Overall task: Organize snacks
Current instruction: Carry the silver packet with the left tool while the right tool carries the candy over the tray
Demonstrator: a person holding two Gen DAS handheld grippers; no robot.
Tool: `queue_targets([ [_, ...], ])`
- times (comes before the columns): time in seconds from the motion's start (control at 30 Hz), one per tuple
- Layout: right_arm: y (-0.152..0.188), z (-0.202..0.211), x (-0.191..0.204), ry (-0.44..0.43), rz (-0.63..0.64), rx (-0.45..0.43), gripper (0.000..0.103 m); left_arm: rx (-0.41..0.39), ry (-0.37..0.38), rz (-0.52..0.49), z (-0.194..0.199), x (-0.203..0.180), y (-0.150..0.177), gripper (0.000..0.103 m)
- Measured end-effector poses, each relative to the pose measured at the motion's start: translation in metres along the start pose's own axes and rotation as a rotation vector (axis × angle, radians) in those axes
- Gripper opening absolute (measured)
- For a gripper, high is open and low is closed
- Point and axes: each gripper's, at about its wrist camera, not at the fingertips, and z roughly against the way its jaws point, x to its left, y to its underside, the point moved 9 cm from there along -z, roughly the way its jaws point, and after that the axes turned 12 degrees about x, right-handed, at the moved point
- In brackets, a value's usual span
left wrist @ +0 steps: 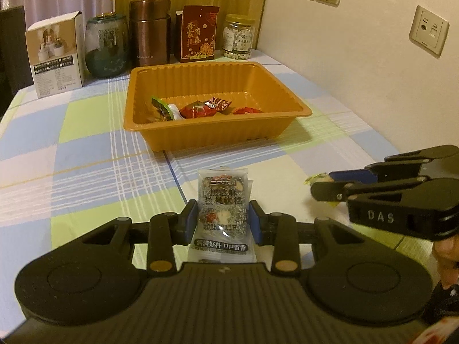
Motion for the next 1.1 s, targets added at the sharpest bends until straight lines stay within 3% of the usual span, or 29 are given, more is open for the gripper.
queue_targets([
  [0.53, -0.035, 0.029, -0.028, 0.046, -0.1, -0.095, 0.022, -0.077, -0.024, 0.016, 0.025, 0.009, -0.041, 0.034],
  [1.1, -0.081, 0.037, -0.045, 0.05, -0.17, -0.197, 0.022, -0.1, -0.021, 0.004, 0.013, 0.009, -0.077, 0.034],
])
